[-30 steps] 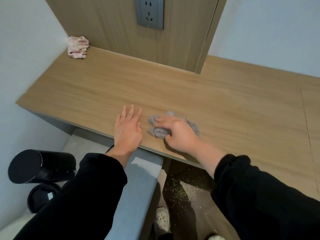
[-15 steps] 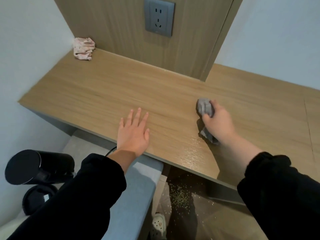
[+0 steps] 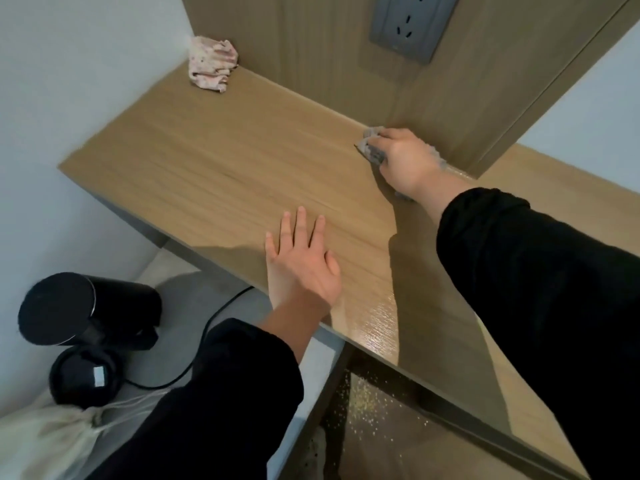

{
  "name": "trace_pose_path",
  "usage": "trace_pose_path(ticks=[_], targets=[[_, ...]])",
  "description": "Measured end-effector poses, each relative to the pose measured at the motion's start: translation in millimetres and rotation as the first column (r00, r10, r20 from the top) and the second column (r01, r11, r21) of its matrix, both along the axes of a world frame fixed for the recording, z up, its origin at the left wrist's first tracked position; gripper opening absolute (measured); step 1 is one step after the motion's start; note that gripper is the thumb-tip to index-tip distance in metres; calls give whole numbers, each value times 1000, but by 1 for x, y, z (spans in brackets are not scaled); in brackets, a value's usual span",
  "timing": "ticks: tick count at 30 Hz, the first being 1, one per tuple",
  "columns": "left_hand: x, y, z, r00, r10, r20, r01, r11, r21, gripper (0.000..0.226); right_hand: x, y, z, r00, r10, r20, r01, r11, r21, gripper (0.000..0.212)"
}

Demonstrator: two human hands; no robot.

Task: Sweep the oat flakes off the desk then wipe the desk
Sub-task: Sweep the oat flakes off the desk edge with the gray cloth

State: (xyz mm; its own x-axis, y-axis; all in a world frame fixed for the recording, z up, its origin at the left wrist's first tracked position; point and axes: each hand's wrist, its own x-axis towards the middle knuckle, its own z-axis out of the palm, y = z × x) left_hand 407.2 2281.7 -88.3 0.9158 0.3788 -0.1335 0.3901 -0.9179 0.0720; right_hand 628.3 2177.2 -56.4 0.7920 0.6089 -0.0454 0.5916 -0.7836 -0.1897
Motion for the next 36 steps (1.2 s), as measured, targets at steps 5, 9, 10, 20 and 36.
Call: trace_pose_path(ticks=[5,9,10,20,36], targets=[[0,1,4,998,-6,-56,7,1000,17,60,-35,-22,5,989,-144,-36,146,988,57,47],[1,1,6,998,-5,-65,4,1000,-13,61,-104,-61,24,988,-13,-156,24,997,67,34],[1,2,7,998,-4,-65,3,1000,-16,61,-114,-68,31,974,-25,-223,55,990,129,36],[0,2,8,1000,8,-8,-8,998,-57,60,-27,-81,17,941,-224,-253,275,943,188,47],[-5,2,-5,978,12,206,11,994,-109,58,-43,-126,2,733,-634,-247,680,687,255,51]])
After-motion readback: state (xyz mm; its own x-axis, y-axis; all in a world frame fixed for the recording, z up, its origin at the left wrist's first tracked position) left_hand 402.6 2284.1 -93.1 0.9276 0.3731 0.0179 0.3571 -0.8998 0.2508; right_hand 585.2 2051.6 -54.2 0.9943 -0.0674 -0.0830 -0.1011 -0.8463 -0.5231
